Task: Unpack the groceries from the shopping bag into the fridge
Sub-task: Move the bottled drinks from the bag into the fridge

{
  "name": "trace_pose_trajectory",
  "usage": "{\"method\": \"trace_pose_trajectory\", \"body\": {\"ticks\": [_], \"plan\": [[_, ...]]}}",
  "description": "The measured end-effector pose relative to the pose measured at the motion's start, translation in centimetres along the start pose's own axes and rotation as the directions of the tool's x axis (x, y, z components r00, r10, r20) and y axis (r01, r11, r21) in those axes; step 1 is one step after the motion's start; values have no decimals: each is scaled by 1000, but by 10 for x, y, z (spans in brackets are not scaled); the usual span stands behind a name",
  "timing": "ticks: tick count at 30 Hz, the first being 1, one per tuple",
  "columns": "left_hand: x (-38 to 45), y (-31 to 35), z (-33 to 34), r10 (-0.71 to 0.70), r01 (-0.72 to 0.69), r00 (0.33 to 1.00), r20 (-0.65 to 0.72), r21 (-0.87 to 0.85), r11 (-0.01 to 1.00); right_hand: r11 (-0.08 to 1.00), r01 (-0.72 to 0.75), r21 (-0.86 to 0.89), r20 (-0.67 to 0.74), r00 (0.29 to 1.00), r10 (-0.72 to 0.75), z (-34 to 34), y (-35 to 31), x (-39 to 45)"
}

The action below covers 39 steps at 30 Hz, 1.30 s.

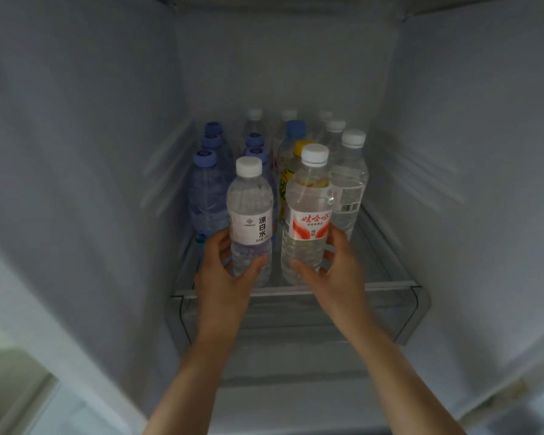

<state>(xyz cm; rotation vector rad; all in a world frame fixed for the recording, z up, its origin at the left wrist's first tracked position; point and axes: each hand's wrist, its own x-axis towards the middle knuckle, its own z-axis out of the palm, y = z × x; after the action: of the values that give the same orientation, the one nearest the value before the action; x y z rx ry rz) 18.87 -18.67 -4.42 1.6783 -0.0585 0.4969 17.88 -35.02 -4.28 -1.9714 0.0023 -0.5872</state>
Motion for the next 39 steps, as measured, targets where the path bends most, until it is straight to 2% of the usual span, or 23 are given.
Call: {"method": "trace_pose_trajectory", "body": {"ticks": [7, 9, 12, 19, 25, 29, 39], "plan": [[-17, -3, -6, -15, 25, 998, -59, 164, 986, 995, -68, 75, -19, 997, 69, 2, 1, -12], [-33, -3, -11, 15, 4, 995, -95, 199, 980, 997, -64, 51, -47, 997, 67, -4, -2, -24], [-65, 1, -16, -10, 30, 995, -104, 195, 980, 1000, -21, -11, -50, 999, 21, -17, -10, -49], [-156, 9, -43, 63, -65, 998, 16, 325, 944, 966, 120, -227, -81, 987, -142, -34, -8, -142], [-246, 8, -89, 3, -38, 994, 111, 310, 950, 981, 53, -189, -44, 997, -62, -54, -22, -251], [-308, 19, -125, -84, 38, 987, 139, 304, 952, 988, 12, -157, -91, 996, -26, -69, -40, -329], [-433, 55, -156, -69, -23, 968, 243, 355, 934, 986, -30, -162, -161, 987, 3, -127, -67, -458]]}}
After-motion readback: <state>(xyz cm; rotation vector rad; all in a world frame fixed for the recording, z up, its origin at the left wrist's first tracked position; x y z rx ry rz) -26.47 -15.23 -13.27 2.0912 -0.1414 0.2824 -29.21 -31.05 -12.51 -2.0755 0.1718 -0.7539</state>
